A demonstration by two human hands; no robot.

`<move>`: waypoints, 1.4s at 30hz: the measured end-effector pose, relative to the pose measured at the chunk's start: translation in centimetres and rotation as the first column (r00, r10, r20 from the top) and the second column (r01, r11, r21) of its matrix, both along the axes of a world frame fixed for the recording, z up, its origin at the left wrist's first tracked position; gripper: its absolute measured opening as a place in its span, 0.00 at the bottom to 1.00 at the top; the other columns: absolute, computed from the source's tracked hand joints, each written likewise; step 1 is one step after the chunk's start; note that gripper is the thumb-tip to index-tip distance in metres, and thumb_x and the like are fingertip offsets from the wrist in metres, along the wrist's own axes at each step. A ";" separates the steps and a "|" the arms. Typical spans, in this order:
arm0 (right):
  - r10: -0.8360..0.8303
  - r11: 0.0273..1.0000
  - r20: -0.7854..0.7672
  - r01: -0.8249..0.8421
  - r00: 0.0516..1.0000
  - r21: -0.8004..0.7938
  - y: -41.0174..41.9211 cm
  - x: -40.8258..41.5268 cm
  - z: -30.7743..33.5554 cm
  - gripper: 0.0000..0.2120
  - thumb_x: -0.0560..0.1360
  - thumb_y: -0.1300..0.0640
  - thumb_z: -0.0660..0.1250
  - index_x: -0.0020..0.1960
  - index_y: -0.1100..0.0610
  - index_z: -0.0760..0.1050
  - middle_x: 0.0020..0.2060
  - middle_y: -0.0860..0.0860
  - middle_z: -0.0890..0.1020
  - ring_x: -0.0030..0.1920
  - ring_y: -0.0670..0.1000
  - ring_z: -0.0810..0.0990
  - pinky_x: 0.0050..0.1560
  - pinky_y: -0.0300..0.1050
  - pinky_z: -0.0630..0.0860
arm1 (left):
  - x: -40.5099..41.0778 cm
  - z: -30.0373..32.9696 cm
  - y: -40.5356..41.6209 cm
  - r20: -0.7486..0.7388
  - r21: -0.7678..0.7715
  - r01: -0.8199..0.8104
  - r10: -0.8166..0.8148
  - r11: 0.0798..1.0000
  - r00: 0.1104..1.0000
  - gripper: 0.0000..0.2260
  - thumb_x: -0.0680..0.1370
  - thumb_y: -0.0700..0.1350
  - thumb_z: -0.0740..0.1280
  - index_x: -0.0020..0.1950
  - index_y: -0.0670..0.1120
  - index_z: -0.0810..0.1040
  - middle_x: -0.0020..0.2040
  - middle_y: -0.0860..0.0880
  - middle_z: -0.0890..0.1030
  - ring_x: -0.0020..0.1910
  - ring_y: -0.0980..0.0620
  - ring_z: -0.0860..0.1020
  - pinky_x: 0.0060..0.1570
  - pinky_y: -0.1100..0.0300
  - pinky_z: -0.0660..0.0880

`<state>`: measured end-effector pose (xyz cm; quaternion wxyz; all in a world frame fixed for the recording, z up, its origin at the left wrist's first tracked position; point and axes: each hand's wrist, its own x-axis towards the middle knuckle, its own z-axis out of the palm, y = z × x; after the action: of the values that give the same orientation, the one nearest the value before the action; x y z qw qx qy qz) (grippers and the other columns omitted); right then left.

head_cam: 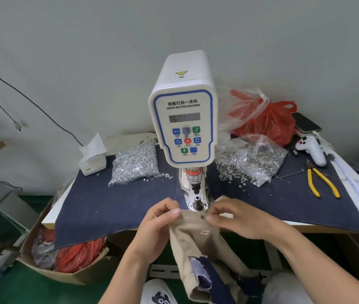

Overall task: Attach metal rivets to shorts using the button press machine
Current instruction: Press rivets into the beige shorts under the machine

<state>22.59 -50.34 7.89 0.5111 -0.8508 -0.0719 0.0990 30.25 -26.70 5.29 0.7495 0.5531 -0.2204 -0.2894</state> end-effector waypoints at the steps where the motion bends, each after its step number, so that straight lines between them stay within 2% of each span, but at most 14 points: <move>1: -0.019 0.991 -0.023 0.022 1.000 0.129 -0.2 -0.1 0.0 0.14 0.81 0.49 0.67 0.37 0.49 0.75 0.36 0.45 0.74 0.39 0.41 0.72 0.47 0.33 0.67 | -0.1 -0.4 -0.1 -0.039 -0.010 0.010 -0.011 1.000 0.999 0.16 0.73 0.52 0.79 0.39 0.45 0.75 0.39 0.48 0.73 0.37 0.50 0.73 0.41 0.58 0.71; 4: -0.085 0.914 -0.069 0.105 0.994 0.392 -0.5 0.0 -0.9 0.17 0.83 0.55 0.66 0.34 0.49 0.73 0.33 0.43 0.71 0.36 0.41 0.68 0.41 0.31 0.67 | -0.2 -1.3 -0.5 -0.109 0.000 0.026 -0.026 1.000 0.994 0.13 0.76 0.52 0.77 0.41 0.47 0.77 0.47 0.47 0.80 0.44 0.50 0.78 0.46 0.57 0.75; 8: -0.115 0.851 -0.156 0.178 0.981 0.494 -0.2 0.4 -2.5 0.17 0.82 0.58 0.64 0.35 0.50 0.73 0.32 0.46 0.70 0.34 0.43 0.67 0.36 0.37 0.65 | 0.1 -2.7 -0.9 -0.201 -0.030 0.026 -0.031 0.999 0.979 0.12 0.78 0.52 0.75 0.43 0.49 0.76 0.45 0.47 0.81 0.43 0.50 0.79 0.44 0.57 0.75; 11: -0.172 0.798 -0.171 0.239 0.970 0.553 -0.2 1.0 -3.0 0.18 0.83 0.60 0.62 0.35 0.49 0.75 0.31 0.47 0.72 0.33 0.43 0.71 0.35 0.34 0.68 | 0.3 -3.3 -1.3 -0.178 0.093 -0.003 0.020 0.996 0.984 0.13 0.80 0.55 0.73 0.45 0.48 0.75 0.43 0.47 0.77 0.39 0.51 0.75 0.37 0.58 0.70; 13: -0.243 0.777 -0.166 0.294 0.956 0.556 -0.3 1.5 -3.4 0.15 0.83 0.59 0.62 0.38 0.52 0.75 0.32 0.49 0.73 0.34 0.45 0.72 0.37 0.36 0.70 | 0.4 -3.3 -1.7 -0.107 0.224 -0.071 0.097 0.972 0.989 0.13 0.81 0.56 0.70 0.47 0.47 0.76 0.43 0.46 0.77 0.37 0.52 0.76 0.34 0.62 0.72; 15: -0.293 0.777 -0.168 0.337 0.941 0.531 -0.3 2.1 -4.1 0.14 0.83 0.56 0.63 0.38 0.54 0.73 0.32 0.52 0.72 0.34 0.47 0.71 0.36 0.39 0.68 | 0.5 -3.4 -2.2 -0.006 0.332 -0.157 0.168 0.930 0.986 0.13 0.83 0.55 0.66 0.46 0.47 0.76 0.43 0.46 0.77 0.40 0.51 0.75 0.39 0.59 0.73; 17: -0.332 0.784 -0.186 0.380 0.925 0.491 -0.2 2.6 -4.8 0.16 0.84 0.53 0.64 0.37 0.54 0.72 0.30 0.55 0.73 0.29 0.47 0.71 0.31 0.38 0.67 | 0.7 -3.6 -2.8 0.160 0.457 -0.278 0.230 0.845 0.960 0.14 0.86 0.53 0.63 0.43 0.49 0.76 0.41 0.52 0.79 0.42 0.56 0.76 0.46 0.58 0.72; 18: -0.348 0.786 -0.195 0.399 0.917 0.472 -0.1 2.8 -5.1 0.17 0.84 0.53 0.64 0.36 0.54 0.72 0.28 0.55 0.75 0.26 0.46 0.71 0.28 0.36 0.66 | 0.8 -3.7 -3.0 0.257 0.512 -0.356 0.256 0.782 0.932 0.14 0.86 0.52 0.62 0.43 0.50 0.76 0.39 0.56 0.79 0.40 0.60 0.76 0.45 0.61 0.71; 20: -0.385 0.791 -0.195 0.431 0.902 0.435 0.1 3.1 -5.5 0.18 0.83 0.52 0.64 0.34 0.52 0.73 0.27 0.55 0.77 0.25 0.46 0.71 0.26 0.35 0.65 | 1.1 -3.5 -3.6 0.398 0.543 -0.469 0.278 0.696 0.874 0.14 0.86 0.52 0.61 0.43 0.50 0.76 0.38 0.58 0.80 0.38 0.64 0.75 0.41 0.66 0.71; 25: -0.432 0.820 -0.144 0.455 0.890 0.347 0.0 3.8 -5.7 0.20 0.81 0.47 0.67 0.32 0.50 0.73 0.29 0.55 0.80 0.27 0.46 0.73 0.30 0.35 0.68 | 2.4 -3.9 -4.2 0.478 0.527 -0.505 0.253 0.684 0.841 0.14 0.86 0.52 0.62 0.44 0.47 0.77 0.38 0.53 0.79 0.37 0.62 0.74 0.39 0.68 0.71; 28: -0.445 0.803 -0.162 0.472 0.881 0.363 -0.2 4.1 -5.9 0.20 0.82 0.49 0.67 0.31 0.49 0.73 0.25 0.51 0.79 0.24 0.45 0.72 0.26 0.33 0.67 | 3.1 -4.5 -4.2 0.462 0.524 -0.476 0.234 0.707 0.856 0.14 0.86 0.53 0.63 0.44 0.47 0.78 0.41 0.50 0.81 0.37 0.62 0.75 0.40 0.68 0.72; 33: -0.457 0.777 -0.180 0.489 0.871 0.395 -0.3 4.3 -6.5 0.19 0.82 0.50 0.67 0.33 0.51 0.70 0.23 0.51 0.74 0.20 0.45 0.68 0.21 0.33 0.63 | 3.4 -5.1 -4.0 0.348 0.503 -0.378 0.218 0.777 0.912 0.15 0.86 0.55 0.63 0.45 0.48 0.78 0.41 0.53 0.81 0.40 0.59 0.77 0.43 0.63 0.74; 38: -0.490 0.783 -0.145 0.507 0.860 0.362 -0.5 4.6 -7.3 0.19 0.82 0.48 0.66 0.34 0.53 0.69 0.27 0.50 0.73 0.24 0.42 0.68 0.23 0.31 0.64 | 3.3 -4.7 -4.1 0.210 0.456 -0.335 0.266 0.825 0.941 0.16 0.81 0.59 0.61 0.37 0.52 0.69 0.37 0.55 0.72 0.38 0.56 0.70 0.44 0.56 0.68; 42: -0.496 0.803 -0.109 0.503 0.861 0.319 -0.3 4.5 -7.3 0.20 0.81 0.46 0.66 0.33 0.50 0.68 0.29 0.51 0.76 0.29 0.43 0.70 0.29 0.36 0.66 | 3.5 -4.8 -4.1 0.192 0.451 -0.319 0.258 0.834 0.947 0.15 0.80 0.59 0.60 0.38 0.53 0.70 0.37 0.54 0.74 0.39 0.56 0.71 0.45 0.55 0.69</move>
<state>27.12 -50.67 0.56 0.6574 -0.7383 0.1439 -0.0441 33.78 -30.76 0.50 0.6103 0.7639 -0.1022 -0.1834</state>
